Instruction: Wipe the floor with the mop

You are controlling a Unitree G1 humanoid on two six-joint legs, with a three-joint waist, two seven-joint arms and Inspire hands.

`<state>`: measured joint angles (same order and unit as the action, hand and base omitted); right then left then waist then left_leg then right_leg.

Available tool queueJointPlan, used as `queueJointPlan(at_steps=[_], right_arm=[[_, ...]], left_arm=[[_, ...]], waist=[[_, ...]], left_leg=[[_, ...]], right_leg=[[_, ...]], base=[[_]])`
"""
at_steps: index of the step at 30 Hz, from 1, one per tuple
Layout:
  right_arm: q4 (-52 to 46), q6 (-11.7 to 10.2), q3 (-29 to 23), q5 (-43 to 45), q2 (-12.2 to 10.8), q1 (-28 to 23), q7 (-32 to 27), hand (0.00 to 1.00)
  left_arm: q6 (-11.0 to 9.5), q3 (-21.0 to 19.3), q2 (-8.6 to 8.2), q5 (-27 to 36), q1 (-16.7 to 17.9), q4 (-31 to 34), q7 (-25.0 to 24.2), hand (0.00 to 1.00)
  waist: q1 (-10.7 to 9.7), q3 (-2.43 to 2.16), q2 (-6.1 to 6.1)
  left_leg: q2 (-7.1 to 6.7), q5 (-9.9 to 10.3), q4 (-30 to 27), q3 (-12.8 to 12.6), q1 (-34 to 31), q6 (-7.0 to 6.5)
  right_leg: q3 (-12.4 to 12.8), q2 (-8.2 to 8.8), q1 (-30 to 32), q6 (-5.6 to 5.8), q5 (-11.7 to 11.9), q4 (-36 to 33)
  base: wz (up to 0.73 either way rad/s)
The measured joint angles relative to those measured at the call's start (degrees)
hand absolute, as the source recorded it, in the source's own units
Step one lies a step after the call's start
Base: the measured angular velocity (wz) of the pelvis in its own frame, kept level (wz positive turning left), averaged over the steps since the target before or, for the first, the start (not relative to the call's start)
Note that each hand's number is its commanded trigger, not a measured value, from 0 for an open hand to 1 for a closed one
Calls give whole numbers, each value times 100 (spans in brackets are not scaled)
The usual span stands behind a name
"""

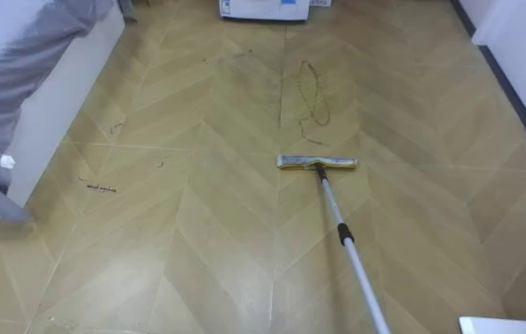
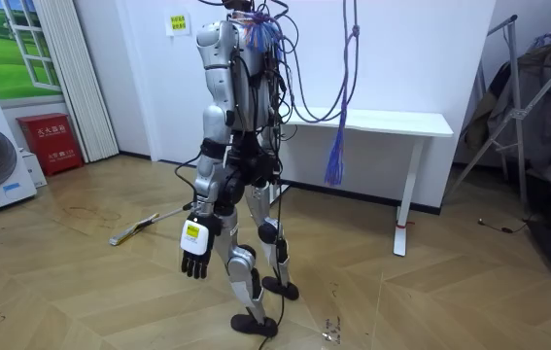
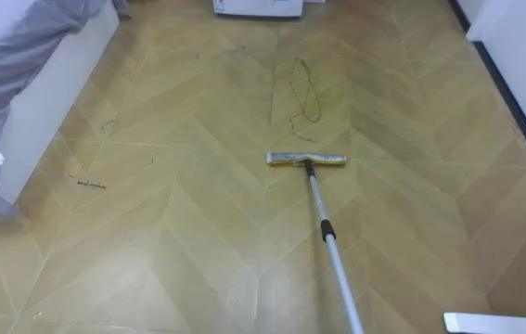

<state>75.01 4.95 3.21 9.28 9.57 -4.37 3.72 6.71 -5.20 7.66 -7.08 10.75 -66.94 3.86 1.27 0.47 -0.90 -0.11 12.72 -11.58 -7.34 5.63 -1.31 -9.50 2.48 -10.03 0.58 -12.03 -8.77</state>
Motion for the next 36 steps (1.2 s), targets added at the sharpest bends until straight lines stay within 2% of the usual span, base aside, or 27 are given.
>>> queueJointPlan(at_steps=[7, 12, 16, 18, 24, 30, 34, 36], right_arm=[[-11, 11, -5, 71, 1, 38, 0, 100], [-27, 9, -2, 41, 4, 56, 0, 100], [-27, -1, 0, -48, -2, 109, -7, 100], [7, -10, 15, -109, -7, 138, -10, 100], [28, -48, 179, -365, -5, 271, -98, 100], [153, -75, 235, -540, -3, 331, -253, 100], [163, -130, 229, -678, -4, 334, -324, 100], [163, -123, 234, -796, 13, 352, -387, 100]], left_arm=[[53, 105, 15, -4, 8, 14, -57, 0], [48, 101, 11, -29, -48, 13, -46, 0], [35, 117, 7, -29, -158, 32, 21, 0], [25, 169, 4, -10, -248, 31, 70, 0], [-133, 335, 19, 12, -449, -5, 181, 0], [-287, 487, 32, 17, -530, -189, 211, 0], [-297, 565, 46, 10, -602, -408, 220, 0], [-276, 627, 38, 3, -622, -482, 222, 0]], waist=[[-74, 7, -7], [-92, -44, 0], [-100, -67, -16], [-98, -42, -20], [-87, -17, -16], [-105, -15, 39], [-115, -18, 60], [-93, -1, 101]], left_leg=[[4, 6, -3, -2, -33, 5], [22, 9, -77, -6, -223, 8], [26, 7, -138, -1, -403, 8], [25, 8, -140, -7, -442, 8], [32, 5, -205, -14, -783, 4], [37, 0, -316, 11, -1184, -4], [35, -1, -430, 108, -1497, -6], [54, -2, -532, 153, -1761, -7]], right_leg=[[2, -3, 42, 0, 0, 1], [-2, -9, 249, -1, 0, -16], [-15, -10, 418, -9, 5, -35], [-11, -8, 460, -10, 6, -44], [-13, -5, 796, -17, 14, -114], [-71, 5, 1142, -18, 15, -200], [-128, 4, 1434, -19, 14, -248], [-169, 4, 1687, -21, 11, -406]], base=[[0], [0], [0], [0], [0], [2], [10], [10]])
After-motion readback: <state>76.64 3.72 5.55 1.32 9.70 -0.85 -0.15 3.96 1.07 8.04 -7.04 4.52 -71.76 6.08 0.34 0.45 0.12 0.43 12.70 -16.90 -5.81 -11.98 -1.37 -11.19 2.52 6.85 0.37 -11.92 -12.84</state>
